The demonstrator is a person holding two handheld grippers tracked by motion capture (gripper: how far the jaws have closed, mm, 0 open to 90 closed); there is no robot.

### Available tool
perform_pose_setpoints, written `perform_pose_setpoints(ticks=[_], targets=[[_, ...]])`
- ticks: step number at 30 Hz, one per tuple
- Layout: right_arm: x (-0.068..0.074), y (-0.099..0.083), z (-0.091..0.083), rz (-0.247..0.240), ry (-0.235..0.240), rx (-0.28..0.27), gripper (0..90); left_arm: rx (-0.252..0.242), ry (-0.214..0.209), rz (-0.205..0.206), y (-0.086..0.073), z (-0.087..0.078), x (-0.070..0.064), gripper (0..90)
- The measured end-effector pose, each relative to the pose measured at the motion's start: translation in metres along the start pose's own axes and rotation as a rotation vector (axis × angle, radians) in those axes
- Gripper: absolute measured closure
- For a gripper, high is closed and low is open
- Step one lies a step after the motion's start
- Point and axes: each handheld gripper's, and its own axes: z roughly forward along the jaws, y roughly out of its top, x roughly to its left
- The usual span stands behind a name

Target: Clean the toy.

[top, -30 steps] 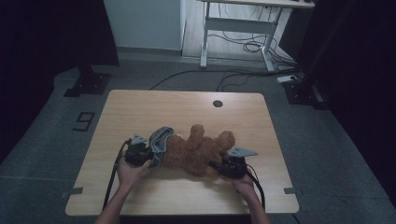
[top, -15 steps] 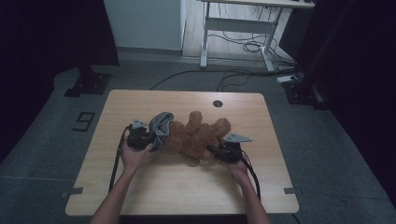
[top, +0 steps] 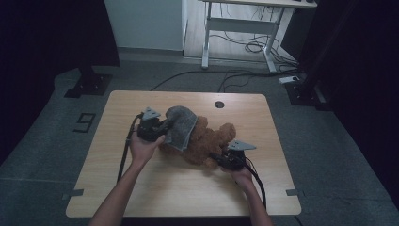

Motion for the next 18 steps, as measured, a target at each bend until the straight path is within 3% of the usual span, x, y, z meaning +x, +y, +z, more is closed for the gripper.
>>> perform_pose_setpoints(ticks=[3, 6, 10, 18], targets=[[0.001, -0.001, -0.001, -0.008, 0.001, 0.01, 65.2, 0.079, 0.0, 0.007, 0.001, 0.022, -0.008, 79.2], [0.0, -0.003, -0.002, 0.0, 0.01, 0.01, 64.7, 0.145, 0.029, 0.026, -0.009, 0.036, -0.009, 79.2], [0.004, -0.003, -0.003, -0.009, 0.004, 0.02, 64.2, 0.116, -0.025, -0.046, -0.026, 0.03, 0.004, 79.5], [0.013, -0.006, -0.008, -0.018, 0.02, 0.061, 56.9, 0.063, -0.041, -0.038, -0.057, 0.006, -0.001, 79.7]])
